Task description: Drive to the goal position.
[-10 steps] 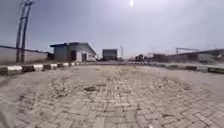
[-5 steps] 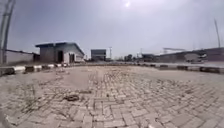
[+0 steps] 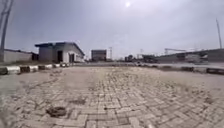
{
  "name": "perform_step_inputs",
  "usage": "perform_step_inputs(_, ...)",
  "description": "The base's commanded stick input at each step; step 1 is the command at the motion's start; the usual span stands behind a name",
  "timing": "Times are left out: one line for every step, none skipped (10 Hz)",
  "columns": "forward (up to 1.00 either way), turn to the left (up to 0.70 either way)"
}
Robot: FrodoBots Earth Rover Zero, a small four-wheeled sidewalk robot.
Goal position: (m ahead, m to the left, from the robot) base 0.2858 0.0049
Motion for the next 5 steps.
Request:
perform_step_inputs(1.00, 0.00)
perform_step_inputs(1.00, 0.00)
perform_step_inputs(1.00, 0.10)
perform_step_inputs(1.00, 0.20)
perform_step_inputs(1.00, 0.31)
